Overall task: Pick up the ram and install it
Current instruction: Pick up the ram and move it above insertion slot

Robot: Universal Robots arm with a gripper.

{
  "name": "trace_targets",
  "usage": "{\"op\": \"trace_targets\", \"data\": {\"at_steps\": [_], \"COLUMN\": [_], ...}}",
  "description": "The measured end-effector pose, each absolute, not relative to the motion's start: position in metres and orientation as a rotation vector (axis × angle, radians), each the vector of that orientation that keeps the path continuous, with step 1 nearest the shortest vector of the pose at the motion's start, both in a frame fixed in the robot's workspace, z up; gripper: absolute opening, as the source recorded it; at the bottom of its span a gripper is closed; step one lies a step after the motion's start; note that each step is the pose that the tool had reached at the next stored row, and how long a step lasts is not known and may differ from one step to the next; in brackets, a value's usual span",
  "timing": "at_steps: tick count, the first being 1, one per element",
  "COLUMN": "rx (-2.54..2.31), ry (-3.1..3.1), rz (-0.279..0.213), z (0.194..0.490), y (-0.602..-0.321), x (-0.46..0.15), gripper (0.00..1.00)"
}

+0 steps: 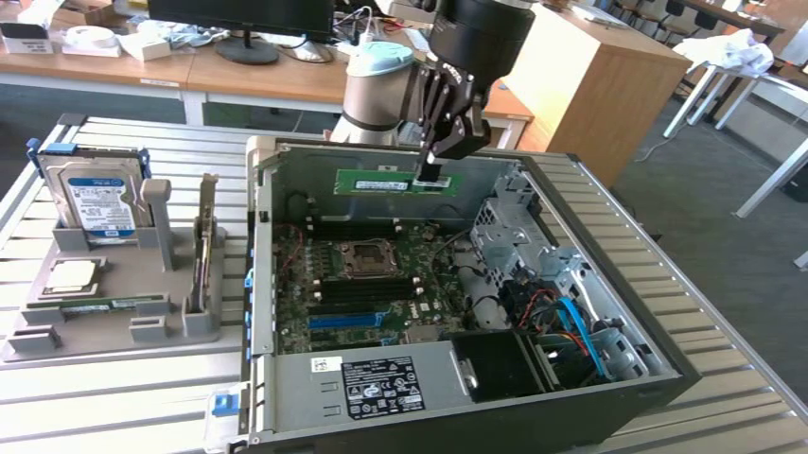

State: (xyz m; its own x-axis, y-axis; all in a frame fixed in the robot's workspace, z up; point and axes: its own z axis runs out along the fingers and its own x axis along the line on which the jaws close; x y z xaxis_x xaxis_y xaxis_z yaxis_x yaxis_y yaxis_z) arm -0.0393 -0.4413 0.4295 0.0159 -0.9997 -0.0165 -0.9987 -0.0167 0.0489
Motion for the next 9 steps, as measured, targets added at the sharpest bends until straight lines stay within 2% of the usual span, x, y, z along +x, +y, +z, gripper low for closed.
{"op": "trace_targets", "data": {"at_steps": [9], "rx": [2.223], "ry": [-2.187], "rz": [-0.073], "z": [0.4290], "y": [-0.4372], "x": [-0.0392], "gripper": [0.11]}}
